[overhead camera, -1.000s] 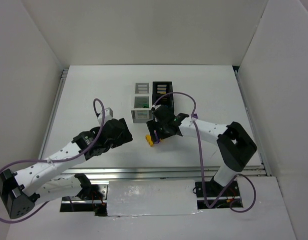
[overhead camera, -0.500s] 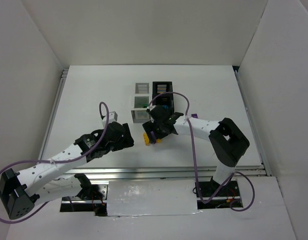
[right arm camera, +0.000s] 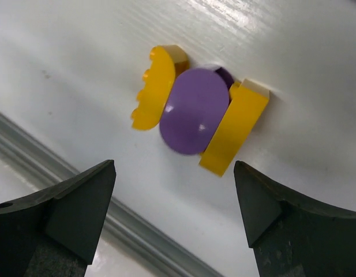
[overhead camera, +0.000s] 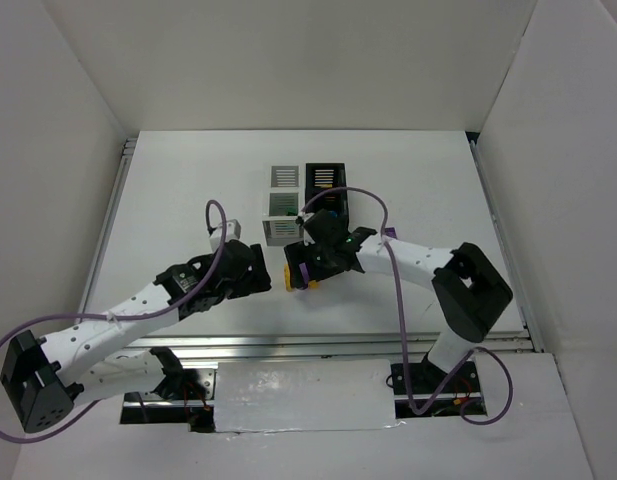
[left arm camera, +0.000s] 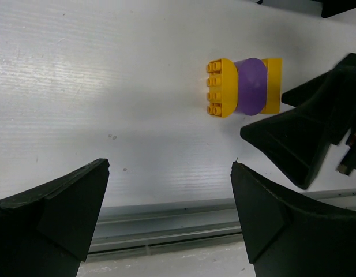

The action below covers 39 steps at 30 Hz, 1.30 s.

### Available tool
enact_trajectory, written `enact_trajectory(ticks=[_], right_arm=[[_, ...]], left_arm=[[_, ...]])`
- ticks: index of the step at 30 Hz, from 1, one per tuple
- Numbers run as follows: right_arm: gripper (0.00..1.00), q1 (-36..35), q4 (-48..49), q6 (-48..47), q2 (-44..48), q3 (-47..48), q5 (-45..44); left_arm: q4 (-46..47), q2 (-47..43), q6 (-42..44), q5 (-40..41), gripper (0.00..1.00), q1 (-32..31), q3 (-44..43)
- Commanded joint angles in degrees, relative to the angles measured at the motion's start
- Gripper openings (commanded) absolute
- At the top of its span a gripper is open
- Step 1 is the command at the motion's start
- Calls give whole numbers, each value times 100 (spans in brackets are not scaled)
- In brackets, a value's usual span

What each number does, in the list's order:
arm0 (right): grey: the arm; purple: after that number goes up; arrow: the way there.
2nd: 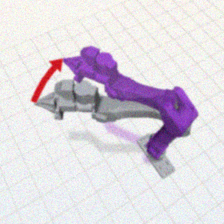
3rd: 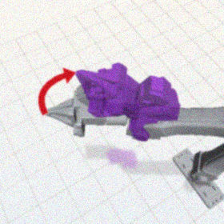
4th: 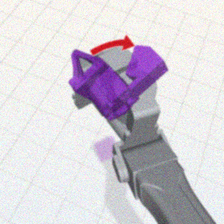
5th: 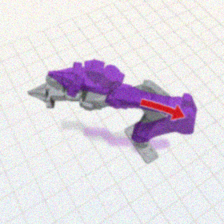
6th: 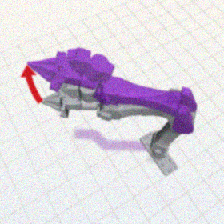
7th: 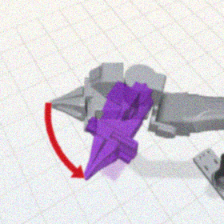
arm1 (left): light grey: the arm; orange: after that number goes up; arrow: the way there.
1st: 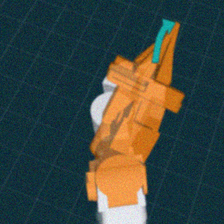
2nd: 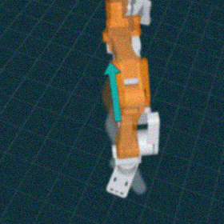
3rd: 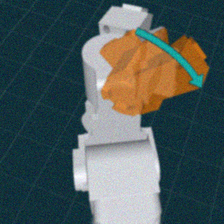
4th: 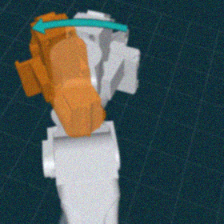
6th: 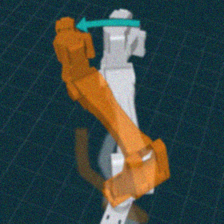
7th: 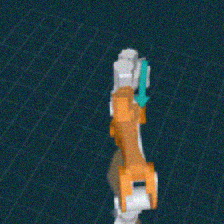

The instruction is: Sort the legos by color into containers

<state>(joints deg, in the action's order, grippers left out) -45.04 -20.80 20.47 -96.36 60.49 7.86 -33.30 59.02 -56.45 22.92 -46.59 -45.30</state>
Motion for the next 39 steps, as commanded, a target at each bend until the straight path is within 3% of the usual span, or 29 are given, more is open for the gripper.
enact_trajectory(ticks=[1, 10, 15, 22, 31, 39], right_arm=[[91, -23, 339, 668, 880, -212, -55], [97, 135, -591, 1274, 2585, -687, -1760], [100, 188, -1144, 1969, 3798, -1030, -2947], [100, 320, -1576, 2023, 4933, -1268, -3203], [100, 364, -1744, 1873, 5083, -1373, -2975], [100, 364, -1656, 1794, 5224, -1522, -2878]], left_arm=[[315, 249, 274, 82, 100, 27, -400], [684, 1435, 450, -138, 99, 53, -918], [552, 2639, 266, -182, 100, -78, -1543], [817, 3719, 46, -323, 99, -157, -2184], [-27, 4933, -191, 71, 100, -421, -3301], [-142, 4663, -402, 353, 100, -491, -3055]])
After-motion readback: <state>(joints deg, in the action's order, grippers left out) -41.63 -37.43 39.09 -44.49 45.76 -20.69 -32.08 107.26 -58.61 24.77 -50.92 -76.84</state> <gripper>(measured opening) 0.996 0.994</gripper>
